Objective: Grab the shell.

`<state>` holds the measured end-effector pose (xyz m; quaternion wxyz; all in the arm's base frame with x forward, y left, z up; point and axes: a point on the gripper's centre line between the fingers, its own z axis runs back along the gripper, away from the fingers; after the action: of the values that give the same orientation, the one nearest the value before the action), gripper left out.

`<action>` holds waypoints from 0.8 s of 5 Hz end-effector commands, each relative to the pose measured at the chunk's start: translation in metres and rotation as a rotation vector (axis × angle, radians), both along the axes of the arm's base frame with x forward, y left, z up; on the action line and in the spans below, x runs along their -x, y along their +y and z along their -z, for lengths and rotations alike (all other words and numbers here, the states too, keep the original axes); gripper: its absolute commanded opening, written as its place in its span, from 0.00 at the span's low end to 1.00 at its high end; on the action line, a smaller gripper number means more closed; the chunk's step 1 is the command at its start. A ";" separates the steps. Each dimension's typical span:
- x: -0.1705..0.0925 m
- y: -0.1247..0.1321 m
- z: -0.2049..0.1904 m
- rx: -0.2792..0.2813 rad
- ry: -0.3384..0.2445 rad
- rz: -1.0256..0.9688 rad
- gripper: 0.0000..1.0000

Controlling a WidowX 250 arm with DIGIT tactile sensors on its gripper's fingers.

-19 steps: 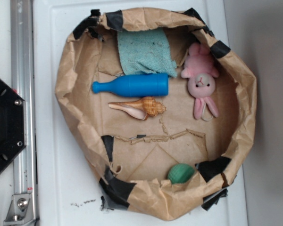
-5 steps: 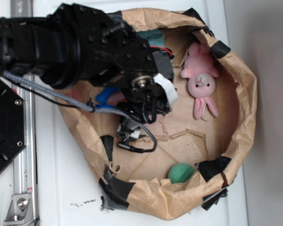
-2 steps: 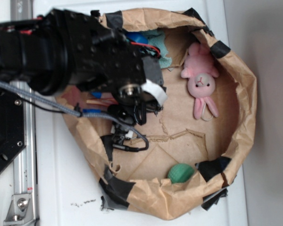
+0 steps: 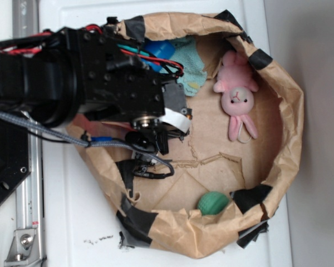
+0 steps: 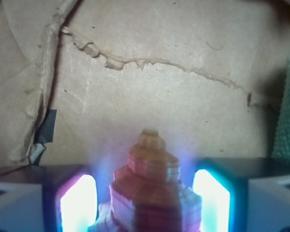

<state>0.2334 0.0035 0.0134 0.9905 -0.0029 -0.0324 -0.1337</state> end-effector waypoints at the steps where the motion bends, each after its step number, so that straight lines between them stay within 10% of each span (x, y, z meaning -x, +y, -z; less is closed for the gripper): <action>1: -0.002 -0.009 -0.026 -0.040 -0.074 0.010 0.00; 4: -0.053 -0.026 -0.164 -0.091 -0.240 -0.194 0.00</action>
<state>0.2841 -0.0113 0.1586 0.9911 0.0625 -0.1131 -0.0318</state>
